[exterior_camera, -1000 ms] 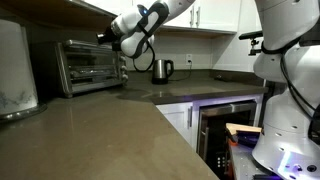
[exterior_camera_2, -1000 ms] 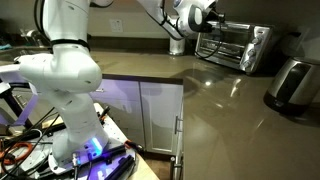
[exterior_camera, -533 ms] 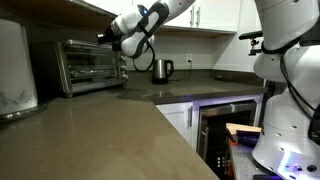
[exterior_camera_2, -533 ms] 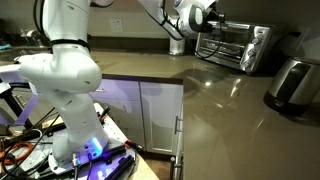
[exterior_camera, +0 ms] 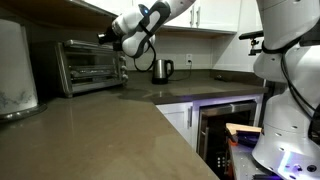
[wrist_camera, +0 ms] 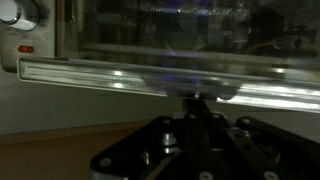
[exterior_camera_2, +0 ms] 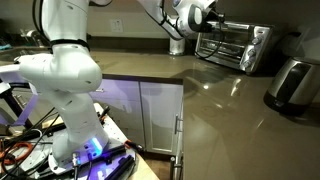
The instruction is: Open the door of the oven
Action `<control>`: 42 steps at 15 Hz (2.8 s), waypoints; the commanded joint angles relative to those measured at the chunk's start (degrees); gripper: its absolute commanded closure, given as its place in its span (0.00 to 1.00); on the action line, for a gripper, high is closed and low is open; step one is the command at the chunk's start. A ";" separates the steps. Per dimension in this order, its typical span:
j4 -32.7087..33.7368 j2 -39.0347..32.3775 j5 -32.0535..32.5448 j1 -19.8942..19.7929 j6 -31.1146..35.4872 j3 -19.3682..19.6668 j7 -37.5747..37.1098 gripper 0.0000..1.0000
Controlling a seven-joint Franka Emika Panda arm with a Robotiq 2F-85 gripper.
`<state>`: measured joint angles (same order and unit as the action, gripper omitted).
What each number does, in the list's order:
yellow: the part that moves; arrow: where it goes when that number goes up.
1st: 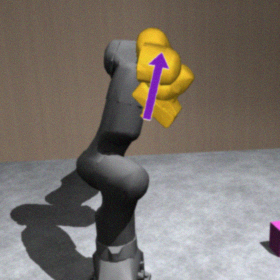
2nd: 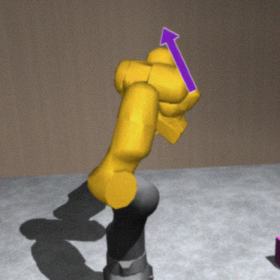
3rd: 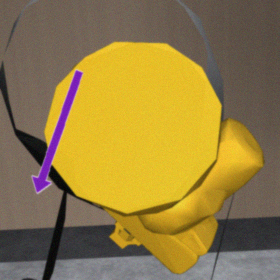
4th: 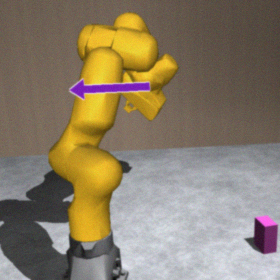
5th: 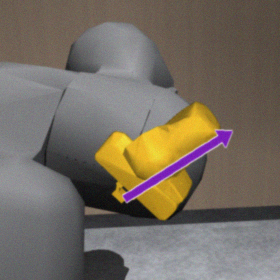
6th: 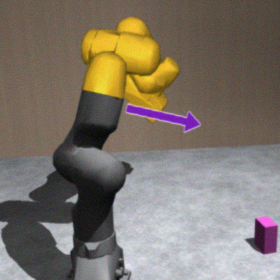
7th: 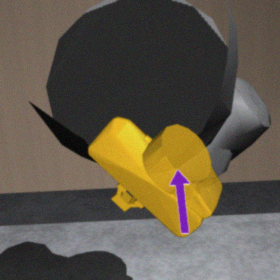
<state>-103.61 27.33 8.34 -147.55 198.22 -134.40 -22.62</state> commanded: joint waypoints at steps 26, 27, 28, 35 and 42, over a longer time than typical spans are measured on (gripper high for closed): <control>-17.39 -2.02 -2.71 29.63 -0.07 28.42 0.34 0.94; -17.80 -2.17 -2.64 30.01 -0.07 28.75 0.28 0.94; -18.05 -2.17 -2.61 30.20 -0.07 28.93 0.21 0.94; -19.94 -2.56 -8.44 32.46 -0.19 29.54 3.29 0.94; -22.54 -2.19 -11.93 37.04 -0.20 32.37 3.26 0.94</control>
<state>-123.56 26.91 -1.17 -114.06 198.15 -104.07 -22.48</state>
